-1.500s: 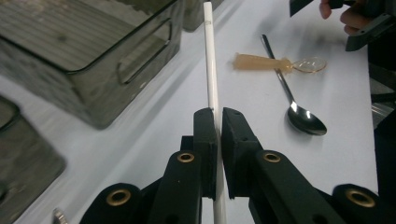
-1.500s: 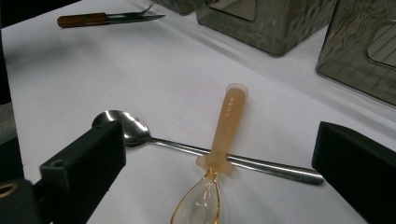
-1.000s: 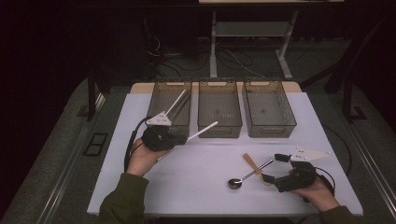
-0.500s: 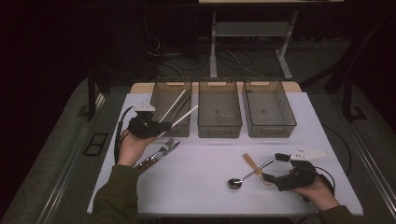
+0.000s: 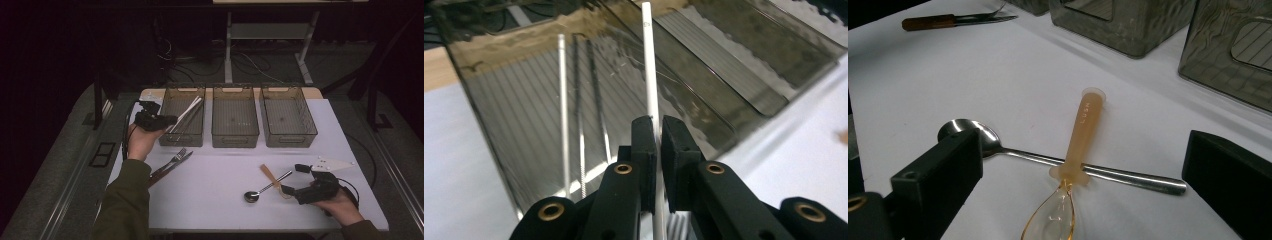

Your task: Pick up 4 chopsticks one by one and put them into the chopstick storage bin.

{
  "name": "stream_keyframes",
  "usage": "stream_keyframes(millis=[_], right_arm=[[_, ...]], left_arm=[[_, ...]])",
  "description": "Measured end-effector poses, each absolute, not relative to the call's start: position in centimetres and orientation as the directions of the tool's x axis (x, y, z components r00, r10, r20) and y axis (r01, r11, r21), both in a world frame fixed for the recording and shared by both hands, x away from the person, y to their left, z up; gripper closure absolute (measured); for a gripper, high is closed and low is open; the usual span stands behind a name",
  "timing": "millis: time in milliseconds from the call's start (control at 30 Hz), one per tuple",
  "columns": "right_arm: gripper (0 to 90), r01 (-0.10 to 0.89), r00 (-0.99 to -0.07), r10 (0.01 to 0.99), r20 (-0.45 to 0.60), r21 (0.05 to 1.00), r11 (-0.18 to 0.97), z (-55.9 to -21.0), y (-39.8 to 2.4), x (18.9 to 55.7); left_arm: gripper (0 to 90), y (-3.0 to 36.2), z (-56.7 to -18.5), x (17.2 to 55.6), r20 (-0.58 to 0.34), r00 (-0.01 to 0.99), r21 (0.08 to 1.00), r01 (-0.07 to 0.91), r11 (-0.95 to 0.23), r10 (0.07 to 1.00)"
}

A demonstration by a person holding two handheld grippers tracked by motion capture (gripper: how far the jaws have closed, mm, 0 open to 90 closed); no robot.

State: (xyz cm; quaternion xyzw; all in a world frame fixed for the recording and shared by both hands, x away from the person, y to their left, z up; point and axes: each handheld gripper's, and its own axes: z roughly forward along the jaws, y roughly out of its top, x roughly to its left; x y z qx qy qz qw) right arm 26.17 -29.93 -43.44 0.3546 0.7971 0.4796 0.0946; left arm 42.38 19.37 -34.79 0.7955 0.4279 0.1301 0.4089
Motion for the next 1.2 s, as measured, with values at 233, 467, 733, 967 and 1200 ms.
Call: stream_keyframes(millis=[233,467,733,967,1200], right_arm=[[2.8,0.475,-0.730,0.656,0.193,0.833,0.283,-43.4,-30.0,26.1],[2.8,0.473,-0.731,0.654,0.194,0.835,0.281,-43.3,-30.0,26.1],[2.8,0.474,-0.729,0.653,0.204,0.839,0.267,-43.3,-30.2,26.0],[2.8,0.472,-0.731,0.651,0.206,0.841,0.264,-43.2,-30.2,26.0],[2.8,0.473,-0.732,0.649,0.209,0.841,0.262,-43.2,-30.2,26.0]], left_arm=[[84.0,19.3,-34.6,44.8,-0.143,0.556,0.766,0.586,-0.264,0.819],[83.9,18.1,-34.9,47.4,-0.104,0.533,0.730,0.615,-0.299,0.840],[83.9,16.8,-35.2,49.6,-0.077,0.495,0.701,0.644,-0.306,0.866],[83.9,15.4,-36.2,51.0,-0.046,0.491,0.667,0.663,-0.339,0.870],[83.6,14.0,-37.5,51.5,-0.028,0.500,0.629,0.682,-0.374,0.865]])
